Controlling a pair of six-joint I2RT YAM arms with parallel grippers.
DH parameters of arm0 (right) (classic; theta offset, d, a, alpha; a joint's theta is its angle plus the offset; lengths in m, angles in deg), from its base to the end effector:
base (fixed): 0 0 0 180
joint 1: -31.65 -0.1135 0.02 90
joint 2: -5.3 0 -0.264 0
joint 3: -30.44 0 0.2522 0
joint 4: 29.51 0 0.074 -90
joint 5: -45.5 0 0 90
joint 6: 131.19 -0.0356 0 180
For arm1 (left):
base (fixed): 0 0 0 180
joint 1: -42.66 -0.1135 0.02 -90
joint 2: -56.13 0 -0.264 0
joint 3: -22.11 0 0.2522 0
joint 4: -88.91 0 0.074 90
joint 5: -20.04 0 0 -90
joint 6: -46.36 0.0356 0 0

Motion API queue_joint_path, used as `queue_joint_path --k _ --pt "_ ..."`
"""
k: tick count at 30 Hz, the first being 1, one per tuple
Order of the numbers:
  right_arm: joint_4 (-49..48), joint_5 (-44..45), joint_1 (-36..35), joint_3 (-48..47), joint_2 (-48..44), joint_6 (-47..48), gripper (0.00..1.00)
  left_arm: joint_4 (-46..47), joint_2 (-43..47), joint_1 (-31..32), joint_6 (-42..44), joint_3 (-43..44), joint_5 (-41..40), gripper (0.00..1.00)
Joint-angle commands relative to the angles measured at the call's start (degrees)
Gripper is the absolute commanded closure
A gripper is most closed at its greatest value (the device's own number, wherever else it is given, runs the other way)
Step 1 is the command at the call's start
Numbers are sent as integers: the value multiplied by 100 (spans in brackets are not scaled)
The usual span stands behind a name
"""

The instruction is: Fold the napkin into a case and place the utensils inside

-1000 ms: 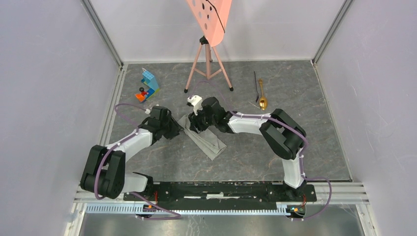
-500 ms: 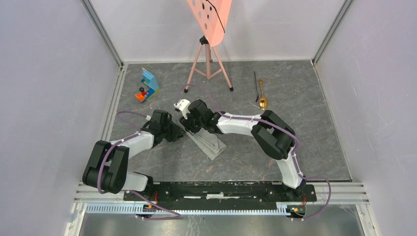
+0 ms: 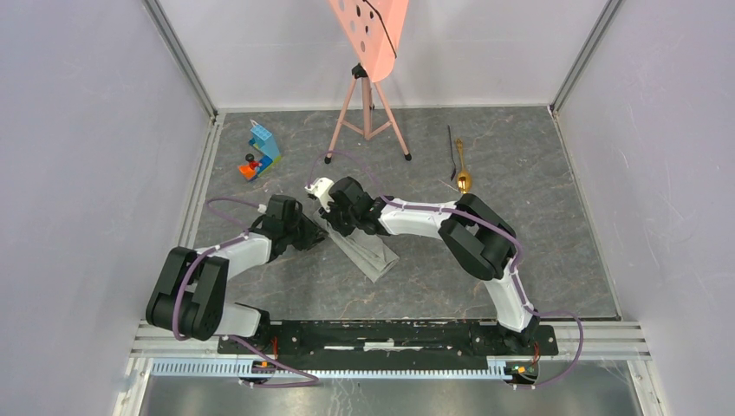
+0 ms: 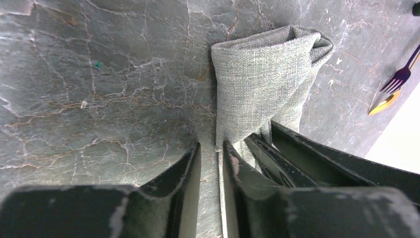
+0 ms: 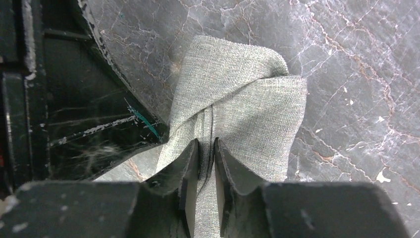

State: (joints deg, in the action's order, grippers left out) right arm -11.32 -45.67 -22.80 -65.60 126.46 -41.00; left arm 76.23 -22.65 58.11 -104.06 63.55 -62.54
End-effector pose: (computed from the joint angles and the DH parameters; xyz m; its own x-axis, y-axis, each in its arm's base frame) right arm 0.2696 0.3785 0.1572 -0.3961 -0.5600 -0.7277 -0.8234 0.5673 0.0116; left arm 0.2295 -0.0682 0.1357 -0.6639 -0.7112 -0.2311 -0.4724 0.6384 -0.6076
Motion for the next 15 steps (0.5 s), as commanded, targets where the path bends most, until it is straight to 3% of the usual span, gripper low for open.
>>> queue_joint_path --k 1,6,15 --pt "-143 9 -43 -200 -26 -252 82 148 -190 -16 -138 -164 52 74" --pt "-278 -306 -28 -219 -81 -837 100 491 -359 -17 -213 -281 178 79" --pt "-655 -361 -30 41 -259 -1538 100 587 -362 -16 -154 -387 145 86"
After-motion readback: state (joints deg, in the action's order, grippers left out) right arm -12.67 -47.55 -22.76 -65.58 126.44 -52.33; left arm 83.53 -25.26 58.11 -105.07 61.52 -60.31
